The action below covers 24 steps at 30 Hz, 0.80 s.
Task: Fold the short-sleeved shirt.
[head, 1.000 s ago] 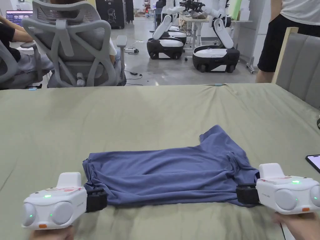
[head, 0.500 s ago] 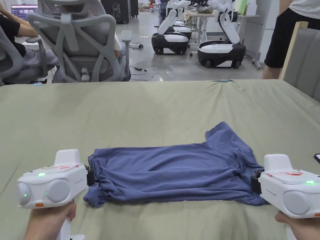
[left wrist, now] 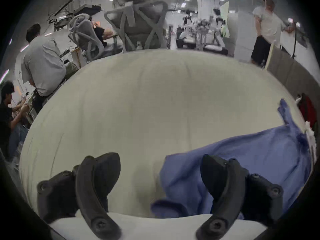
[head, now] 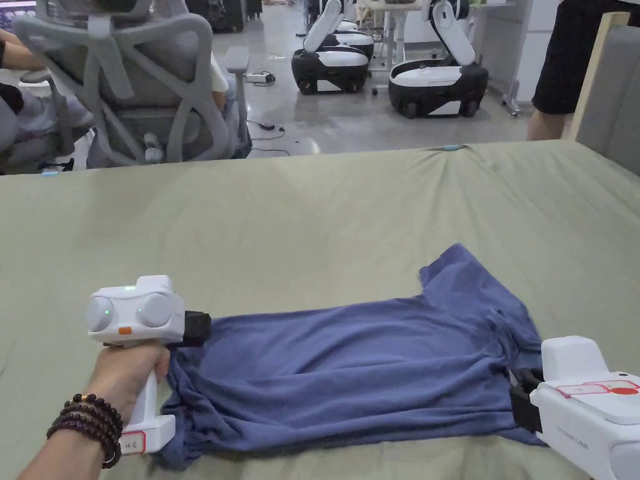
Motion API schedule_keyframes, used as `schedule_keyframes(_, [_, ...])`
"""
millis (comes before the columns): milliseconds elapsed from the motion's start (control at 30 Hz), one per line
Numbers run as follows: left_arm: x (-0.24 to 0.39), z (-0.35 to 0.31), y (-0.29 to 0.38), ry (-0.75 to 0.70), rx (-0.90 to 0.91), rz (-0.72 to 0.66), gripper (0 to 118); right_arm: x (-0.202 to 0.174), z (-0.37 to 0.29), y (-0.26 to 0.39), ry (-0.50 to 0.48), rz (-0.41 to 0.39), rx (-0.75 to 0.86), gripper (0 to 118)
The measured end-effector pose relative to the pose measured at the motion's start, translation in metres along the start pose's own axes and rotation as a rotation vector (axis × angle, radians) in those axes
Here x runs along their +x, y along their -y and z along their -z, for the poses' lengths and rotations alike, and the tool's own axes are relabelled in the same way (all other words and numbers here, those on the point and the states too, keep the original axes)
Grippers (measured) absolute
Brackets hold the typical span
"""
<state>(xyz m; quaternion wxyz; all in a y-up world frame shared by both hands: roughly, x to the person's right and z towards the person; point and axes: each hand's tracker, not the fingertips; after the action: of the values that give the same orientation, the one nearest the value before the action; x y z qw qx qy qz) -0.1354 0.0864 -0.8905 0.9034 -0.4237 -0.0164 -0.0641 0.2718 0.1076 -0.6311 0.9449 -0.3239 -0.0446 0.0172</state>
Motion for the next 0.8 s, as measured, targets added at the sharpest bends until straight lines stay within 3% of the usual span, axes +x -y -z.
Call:
schedule_keyframes(133, [0.002, 0.005, 0.004, 0.054, 0.017, -0.055, 57, 0.003, 0.010, -0.004, 0.013, -0.010, -0.020, 0])
schedule_keyframes(200, [0.002, -0.004, 0.003, 0.065, 0.059, -0.078, 4, 0.004, 0.009, -0.008, 0.019, -0.011, -0.019, 0])
schedule_keyframes(267, [0.004, -0.011, 0.001, 0.122, 0.115, -0.098, 0, 0.006, 0.009, -0.015, 0.014, -0.008, -0.009, 0])
schedule_keyframes(433, [0.008, -0.017, -0.002, 0.088, 0.113, -0.061, 0, 0.026, 0.030, -0.065, 0.016, -0.020, 0.036, 0])
schedule_keyframes(567, [0.005, -0.018, -0.005, 0.095, 0.111, -0.070, 0, 0.062, 0.084, -0.116, 0.002, 0.035, -0.012, 3])
schedule_keyframes(600, [0.006, -0.019, -0.005, 0.095, 0.115, -0.065, 0, 0.072, 0.098, -0.126, 0.008, 0.041, -0.046, 19])
schedule_keyframes(633, [0.006, -0.020, -0.005, 0.093, 0.118, -0.062, 0, 0.079, 0.116, -0.132, 0.016, 0.047, -0.082, 49])
schedule_keyframes(667, [0.005, -0.015, -0.005, 0.094, 0.118, -0.056, 0, 0.086, 0.136, -0.137, 0.021, 0.042, -0.128, 88])
schedule_keyframes(700, [0.005, -0.016, -0.005, 0.093, 0.122, -0.052, 0, 0.092, 0.153, -0.138, 0.035, 0.042, -0.164, 100])
schedule_keyframes(800, [0.004, -0.014, -0.006, 0.093, 0.123, -0.054, 0, 0.104, 0.203, -0.137, 0.059, 0.054, -0.242, 83])
